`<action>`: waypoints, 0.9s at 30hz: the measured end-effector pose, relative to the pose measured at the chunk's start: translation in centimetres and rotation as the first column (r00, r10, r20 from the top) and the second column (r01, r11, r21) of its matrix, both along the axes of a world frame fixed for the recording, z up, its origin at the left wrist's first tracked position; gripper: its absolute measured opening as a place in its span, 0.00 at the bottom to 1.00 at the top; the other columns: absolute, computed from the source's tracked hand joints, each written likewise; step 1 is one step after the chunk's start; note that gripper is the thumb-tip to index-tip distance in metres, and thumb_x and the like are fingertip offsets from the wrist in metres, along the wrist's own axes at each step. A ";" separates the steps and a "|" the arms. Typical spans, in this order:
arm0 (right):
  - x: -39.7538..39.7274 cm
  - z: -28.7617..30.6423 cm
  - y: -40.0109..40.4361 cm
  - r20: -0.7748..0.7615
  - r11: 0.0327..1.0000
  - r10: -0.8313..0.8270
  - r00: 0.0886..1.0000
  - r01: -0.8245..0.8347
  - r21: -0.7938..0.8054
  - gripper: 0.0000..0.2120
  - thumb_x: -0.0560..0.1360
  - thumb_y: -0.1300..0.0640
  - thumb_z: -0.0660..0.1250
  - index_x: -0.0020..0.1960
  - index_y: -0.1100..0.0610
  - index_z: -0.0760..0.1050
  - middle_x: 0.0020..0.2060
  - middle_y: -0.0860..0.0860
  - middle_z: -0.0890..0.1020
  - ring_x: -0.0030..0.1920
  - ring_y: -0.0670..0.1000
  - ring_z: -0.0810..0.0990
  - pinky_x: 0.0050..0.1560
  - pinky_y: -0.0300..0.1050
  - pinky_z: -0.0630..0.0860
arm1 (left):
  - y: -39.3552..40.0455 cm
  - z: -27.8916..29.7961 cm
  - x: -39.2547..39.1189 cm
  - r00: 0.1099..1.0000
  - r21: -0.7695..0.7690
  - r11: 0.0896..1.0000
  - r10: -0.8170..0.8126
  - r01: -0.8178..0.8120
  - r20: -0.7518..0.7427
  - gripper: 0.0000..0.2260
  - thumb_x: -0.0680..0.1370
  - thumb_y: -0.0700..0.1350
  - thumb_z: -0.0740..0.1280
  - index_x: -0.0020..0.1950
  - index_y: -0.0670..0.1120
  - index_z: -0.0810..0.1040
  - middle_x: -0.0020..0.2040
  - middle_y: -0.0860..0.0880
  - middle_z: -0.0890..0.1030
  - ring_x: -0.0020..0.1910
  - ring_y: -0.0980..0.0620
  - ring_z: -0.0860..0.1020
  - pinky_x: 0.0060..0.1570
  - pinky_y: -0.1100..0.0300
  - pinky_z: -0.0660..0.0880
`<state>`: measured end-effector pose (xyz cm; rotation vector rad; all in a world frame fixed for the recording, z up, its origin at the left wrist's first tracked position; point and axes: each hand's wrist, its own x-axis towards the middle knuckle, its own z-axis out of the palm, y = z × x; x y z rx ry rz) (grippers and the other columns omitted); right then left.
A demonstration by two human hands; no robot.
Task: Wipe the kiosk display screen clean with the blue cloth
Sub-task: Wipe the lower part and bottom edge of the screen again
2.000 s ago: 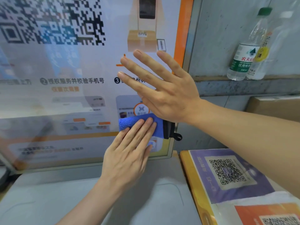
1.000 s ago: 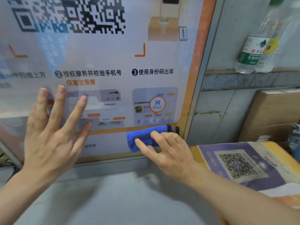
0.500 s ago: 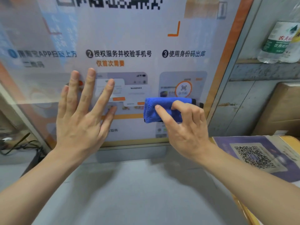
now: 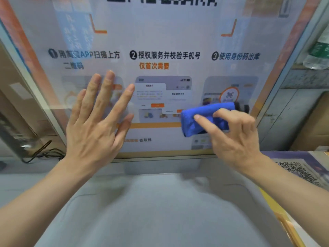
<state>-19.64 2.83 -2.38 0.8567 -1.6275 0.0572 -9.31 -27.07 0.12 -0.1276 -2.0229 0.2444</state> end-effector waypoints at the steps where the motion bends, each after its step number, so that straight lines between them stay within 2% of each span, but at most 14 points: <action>1: 0.1 0.4 -0.5 0.010 0.998 -0.012 1.000 0.013 -0.067 0.29 0.71 0.70 0.64 0.68 0.48 0.71 0.56 0.53 0.68 0.52 0.56 0.68 0.54 0.49 0.68 | -0.5 0.0 0.2 1.000 0.030 0.999 0.010 -0.010 -0.011 0.27 0.83 0.51 0.61 0.80 0.52 0.56 0.81 0.45 0.50 0.80 0.51 0.46 0.75 0.48 0.54; 4: 1.1 0.6 -3.1 0.065 0.973 -0.005 0.998 0.020 -0.229 0.29 0.70 0.70 0.68 0.67 0.50 0.70 0.56 0.54 0.67 0.53 0.57 0.68 0.54 0.50 0.66 | -1.9 0.0 0.9 0.999 0.096 0.995 0.019 -0.015 -0.043 0.27 0.83 0.49 0.62 0.80 0.51 0.56 0.78 0.39 0.57 0.80 0.51 0.46 0.73 0.44 0.58; 7: 1.8 -0.3 -5.3 0.074 0.960 -0.002 0.997 0.022 -0.279 0.28 0.70 0.71 0.67 0.66 0.52 0.70 0.56 0.56 0.67 0.52 0.57 0.68 0.52 0.51 0.67 | -3.0 0.3 1.4 0.998 0.101 0.994 0.033 -0.028 -0.053 0.28 0.84 0.49 0.61 0.81 0.51 0.53 0.78 0.40 0.57 0.80 0.50 0.47 0.75 0.45 0.56; 10: 2.7 -2.1 -7.1 0.063 0.984 0.033 0.997 -0.022 -0.177 0.25 0.72 0.69 0.65 0.65 0.52 0.72 0.55 0.56 0.69 0.51 0.57 0.69 0.51 0.50 0.68 | -4.0 0.3 1.7 0.998 0.116 0.993 0.042 -0.036 -0.044 0.28 0.84 0.50 0.60 0.81 0.52 0.51 0.78 0.41 0.56 0.80 0.49 0.47 0.76 0.46 0.55; 13: 3.2 -3.4 -7.6 0.063 0.997 0.076 0.995 -0.078 0.029 0.21 0.76 0.67 0.58 0.66 0.51 0.73 0.55 0.55 0.69 0.50 0.55 0.69 0.51 0.48 0.68 | -5.1 0.1 2.1 0.998 0.114 0.992 0.065 -0.061 -0.027 0.28 0.84 0.51 0.59 0.81 0.51 0.51 0.78 0.43 0.54 0.80 0.48 0.48 0.76 0.48 0.54; 16: 2.5 -3.1 -5.3 0.049 0.971 0.102 0.994 -0.110 0.211 0.22 0.78 0.66 0.56 0.68 0.50 0.73 0.56 0.54 0.69 0.50 0.54 0.70 0.52 0.48 0.71 | -5.9 -0.1 2.4 0.998 0.070 0.996 0.061 -0.061 -0.008 0.27 0.84 0.51 0.59 0.81 0.50 0.53 0.79 0.46 0.51 0.80 0.47 0.49 0.76 0.48 0.54; 18: 1.9 -2.3 -3.5 0.070 0.965 0.094 0.993 -0.109 0.238 0.25 0.77 0.68 0.56 0.69 0.50 0.72 0.56 0.54 0.69 0.47 0.56 0.75 0.50 0.49 0.72 | -6.3 0.0 2.6 0.998 0.052 0.997 0.055 -0.055 0.009 0.27 0.84 0.51 0.59 0.81 0.51 0.53 0.80 0.49 0.48 0.80 0.50 0.48 0.76 0.50 0.53; 20: 1.5 -1.5 -2.5 0.068 0.986 0.050 0.996 -0.060 0.153 0.26 0.75 0.69 0.59 0.69 0.50 0.72 0.56 0.55 0.70 0.45 0.58 0.77 0.50 0.51 0.72 | -6.7 0.1 2.7 0.999 0.032 0.998 0.044 -0.045 0.025 0.27 0.84 0.51 0.59 0.81 0.51 0.53 0.80 0.50 0.46 0.80 0.50 0.48 0.76 0.50 0.53; 23: 1.5 -0.7 -4.0 0.029 0.997 -0.014 0.999 0.016 -0.071 0.27 0.74 0.71 0.65 0.67 0.49 0.73 0.56 0.55 0.70 0.52 0.58 0.70 0.53 0.52 0.69 | -7.1 0.1 2.9 0.999 0.003 0.999 0.037 -0.037 0.037 0.27 0.84 0.51 0.59 0.81 0.51 0.53 0.80 0.49 0.47 0.80 0.48 0.50 0.76 0.50 0.54; 27: 2.7 -1.0 -8.6 0.045 0.968 0.035 0.998 -0.023 -0.251 0.28 0.71 0.72 0.68 0.66 0.51 0.73 0.57 0.56 0.69 0.52 0.57 0.68 0.53 0.52 0.69 | -7.3 0.1 2.9 0.999 -0.007 1.000 0.017 -0.016 0.047 0.26 0.84 0.50 0.59 0.81 0.50 0.54 0.80 0.49 0.47 0.80 0.47 0.51 0.76 0.49 0.55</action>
